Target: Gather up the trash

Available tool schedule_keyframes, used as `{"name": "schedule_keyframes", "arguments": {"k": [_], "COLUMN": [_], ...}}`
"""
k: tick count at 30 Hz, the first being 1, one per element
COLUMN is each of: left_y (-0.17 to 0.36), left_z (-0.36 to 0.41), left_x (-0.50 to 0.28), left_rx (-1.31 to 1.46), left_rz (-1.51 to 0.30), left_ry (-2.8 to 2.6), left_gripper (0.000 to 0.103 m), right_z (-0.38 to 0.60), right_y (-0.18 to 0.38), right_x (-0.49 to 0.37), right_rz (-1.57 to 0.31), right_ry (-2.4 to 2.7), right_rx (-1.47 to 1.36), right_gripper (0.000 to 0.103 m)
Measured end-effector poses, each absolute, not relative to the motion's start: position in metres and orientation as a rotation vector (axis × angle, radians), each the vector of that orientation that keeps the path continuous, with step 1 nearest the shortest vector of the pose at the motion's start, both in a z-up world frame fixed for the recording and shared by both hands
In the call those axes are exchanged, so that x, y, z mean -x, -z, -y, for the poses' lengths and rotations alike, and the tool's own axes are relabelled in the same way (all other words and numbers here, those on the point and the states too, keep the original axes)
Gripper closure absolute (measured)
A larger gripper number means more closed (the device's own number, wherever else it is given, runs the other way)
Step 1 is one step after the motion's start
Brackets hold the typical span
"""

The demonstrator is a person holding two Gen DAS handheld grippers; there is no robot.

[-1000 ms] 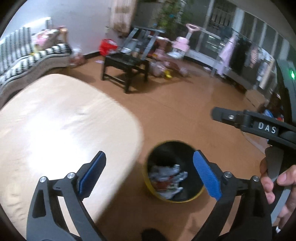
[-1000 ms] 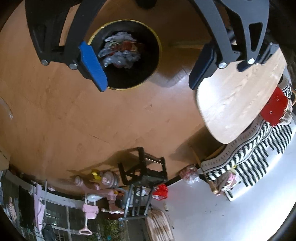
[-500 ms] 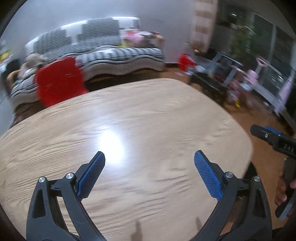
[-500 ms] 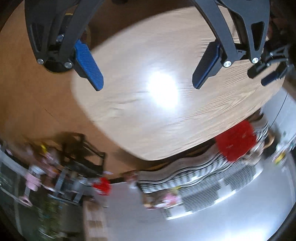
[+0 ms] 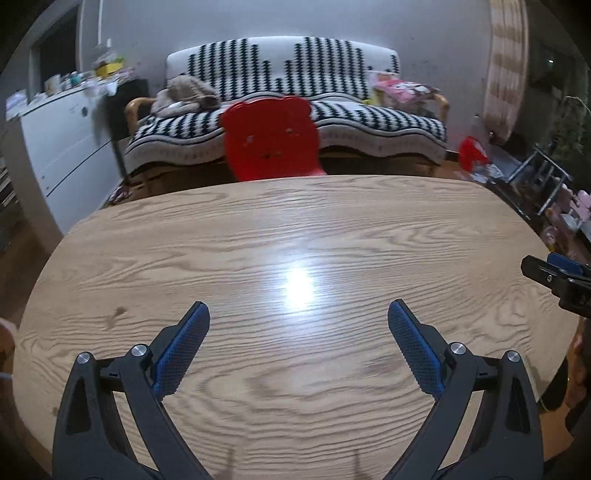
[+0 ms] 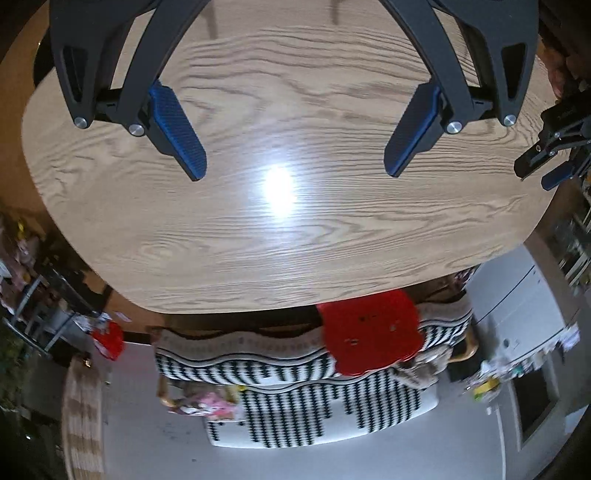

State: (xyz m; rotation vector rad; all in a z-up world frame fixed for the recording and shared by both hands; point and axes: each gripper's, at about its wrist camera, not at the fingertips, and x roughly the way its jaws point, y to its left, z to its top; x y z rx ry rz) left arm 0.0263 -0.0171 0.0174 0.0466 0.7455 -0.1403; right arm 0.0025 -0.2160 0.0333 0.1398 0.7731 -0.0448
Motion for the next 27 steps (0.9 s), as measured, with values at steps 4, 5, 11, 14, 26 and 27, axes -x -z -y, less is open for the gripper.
{"name": "schedule_keyframes", "arguments": {"k": [4, 5, 11, 14, 26, 27], "left_y": [-0.015, -0.014, -0.010, -0.008, -0.002, -0.001], "left_z": [0.001, 0.001, 0.002, 0.005, 0.007, 0.008], "left_x": [-0.028, -0.029, -0.034, -0.036, -0.037, -0.037], "left_rx": [-0.056, -0.054, -0.063, -0.078, -0.065, -0.066], "left_rz": [-0.739, -0.739, -0.747, -0.748, -0.777, -0.777], "left_ry": [0.091, 0.085, 0.078, 0.076, 0.081, 0.082], "left_gripper": [0.009, 0.009, 0.009, 0.009, 0.009, 0.009], "right_z": [0.189, 0.186, 0.175, 0.173, 0.176, 0.176], "right_y": [-0.024, -0.022, -0.012, -0.010, -0.013, -0.013], "right_x": [-0.012, -0.013, -0.024, -0.026, -0.023, -0.023], "right_rz": [-0.784, -0.786, -0.805, -0.808, -0.804, -0.804], "right_ry": [0.015, 0.013, 0.002, -0.003, -0.009, -0.009], "right_rx": [-0.111, -0.108, -0.099, -0.101, -0.102, -0.101], "right_gripper": [0.010, 0.010, 0.010, 0.010, 0.010, 0.010]}}
